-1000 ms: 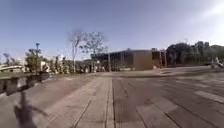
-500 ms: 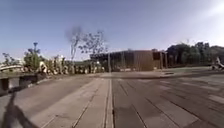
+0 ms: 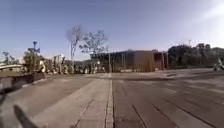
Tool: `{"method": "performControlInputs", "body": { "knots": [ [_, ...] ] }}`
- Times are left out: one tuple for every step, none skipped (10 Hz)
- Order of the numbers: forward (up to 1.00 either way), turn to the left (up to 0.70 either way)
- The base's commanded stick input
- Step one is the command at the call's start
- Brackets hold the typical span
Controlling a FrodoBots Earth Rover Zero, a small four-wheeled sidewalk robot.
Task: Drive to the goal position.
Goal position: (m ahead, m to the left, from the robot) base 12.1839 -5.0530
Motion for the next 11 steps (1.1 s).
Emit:
{"method": "performControlInputs", "body": {
  "knots": [
    [0.7, 0.0],
    [0.7, 0.0],
    [0.7, -0.01],
    [0.7, -0.02],
    [0.7, -0.02],
    [0.7, -0.02],
    [0.7, -0.02],
    [0.7, -0.14],
    [0.7, -0.35],
    [0.7, -0.35],
    [0.7, -0.35]
  ]
}}
